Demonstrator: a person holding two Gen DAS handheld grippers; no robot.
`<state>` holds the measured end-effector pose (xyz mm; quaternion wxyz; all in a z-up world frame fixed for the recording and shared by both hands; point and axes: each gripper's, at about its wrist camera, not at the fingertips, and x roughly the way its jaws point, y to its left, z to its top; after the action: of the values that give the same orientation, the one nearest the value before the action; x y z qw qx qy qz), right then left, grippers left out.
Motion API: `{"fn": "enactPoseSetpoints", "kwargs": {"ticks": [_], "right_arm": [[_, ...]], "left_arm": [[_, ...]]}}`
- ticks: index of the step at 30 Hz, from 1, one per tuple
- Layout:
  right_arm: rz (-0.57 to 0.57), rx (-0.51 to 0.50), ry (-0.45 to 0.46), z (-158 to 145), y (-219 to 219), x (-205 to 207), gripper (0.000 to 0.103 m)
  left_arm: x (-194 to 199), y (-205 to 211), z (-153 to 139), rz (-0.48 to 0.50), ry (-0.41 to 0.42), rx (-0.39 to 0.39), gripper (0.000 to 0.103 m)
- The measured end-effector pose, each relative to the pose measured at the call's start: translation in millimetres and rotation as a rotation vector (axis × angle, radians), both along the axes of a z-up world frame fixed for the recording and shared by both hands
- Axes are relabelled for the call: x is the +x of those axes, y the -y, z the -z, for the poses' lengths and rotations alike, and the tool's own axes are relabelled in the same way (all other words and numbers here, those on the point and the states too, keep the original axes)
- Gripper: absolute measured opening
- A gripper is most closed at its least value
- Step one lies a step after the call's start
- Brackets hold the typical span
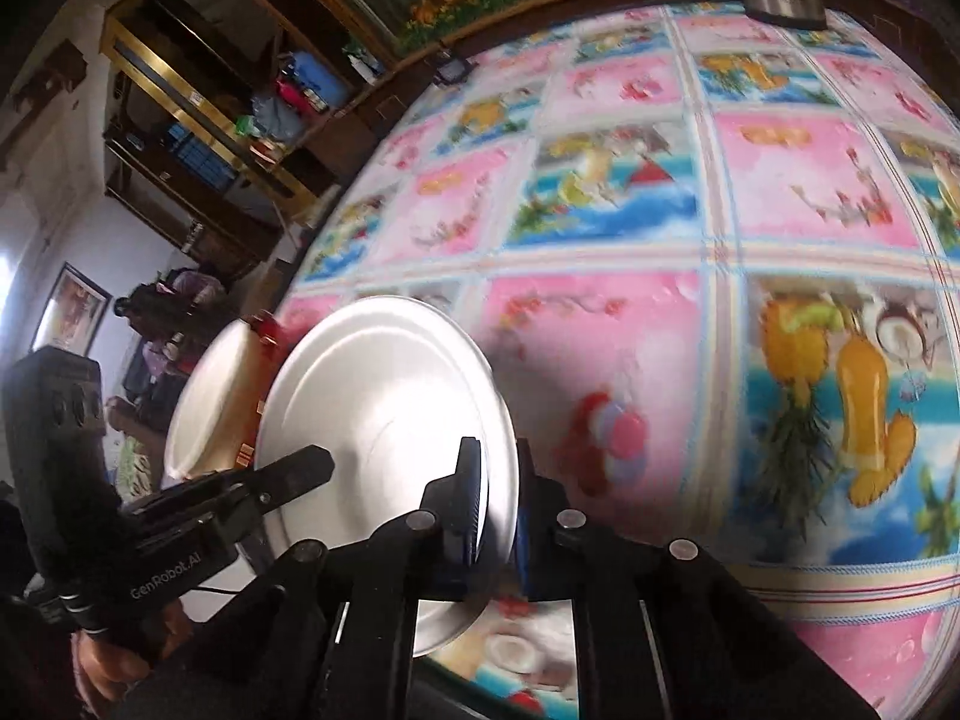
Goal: Organize plates and bowls
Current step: 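Grasp the white bowl rim with the right tool while the left tool holds it, then lower the white bowl onto the plate stack and open both tools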
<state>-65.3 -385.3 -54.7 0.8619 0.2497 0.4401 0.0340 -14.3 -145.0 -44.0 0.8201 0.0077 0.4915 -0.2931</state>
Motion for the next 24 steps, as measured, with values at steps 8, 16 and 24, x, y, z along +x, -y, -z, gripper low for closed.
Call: {"fn": "enactPoseSetpoints", "kwargs": {"ticks": [8, 16, 24], "right_arm": [[-0.124, -0.024, 0.132, -54, -63, 43, 0.009], [-0.246, -0.075, 0.186, -61, -151, 90, 0.009], [-0.292, -0.181, 0.156, -29, -199, 110, 0.013]], "left_arm": [[15, -72, -55, -0.183, 0.163, -0.06, 0.01], [42, -141, -55, -0.369, 0.179, -0.039, 0.01], [55, -163, -25, -0.42, 0.128, 0.013, 0.01]]}}
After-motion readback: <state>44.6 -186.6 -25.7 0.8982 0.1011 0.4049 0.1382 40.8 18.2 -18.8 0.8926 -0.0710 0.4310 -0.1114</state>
